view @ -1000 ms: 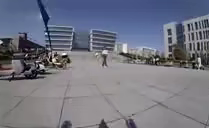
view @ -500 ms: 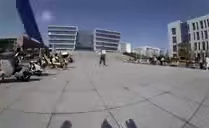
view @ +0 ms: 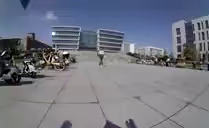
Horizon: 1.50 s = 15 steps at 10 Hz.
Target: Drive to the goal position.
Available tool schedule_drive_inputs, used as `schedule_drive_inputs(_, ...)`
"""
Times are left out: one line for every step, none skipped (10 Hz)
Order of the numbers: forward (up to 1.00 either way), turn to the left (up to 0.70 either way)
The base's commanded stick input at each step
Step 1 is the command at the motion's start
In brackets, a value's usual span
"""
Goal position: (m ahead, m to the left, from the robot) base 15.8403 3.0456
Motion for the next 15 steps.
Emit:
schedule_drive_inputs(1.0, 0.0)
schedule_drive_inputs(1.0, 0.0)
schedule_drive_inputs(1.0, 0.0)
schedule_drive_inputs(1.0, 0.0)
schedule_drive_inputs(1.0, 0.0)
schedule_drive_inputs(1.0, 0.0)
schedule_drive_inputs(1.0, 0.0)
schedule_drive_inputs(1.0, 0.0)
schedule_drive_inputs(1.0, 0.0)
schedule_drive_inputs(1.0, 0.0)
schedule_drive_inputs(1.0, 0.0)
schedule_drive_inputs(1.0, 0.0)
schedule_drive_inputs(1.0, 0.0)
schedule_drive_inputs(1.0, 0.0)
schedule_drive_inputs(1.0, 0.0)
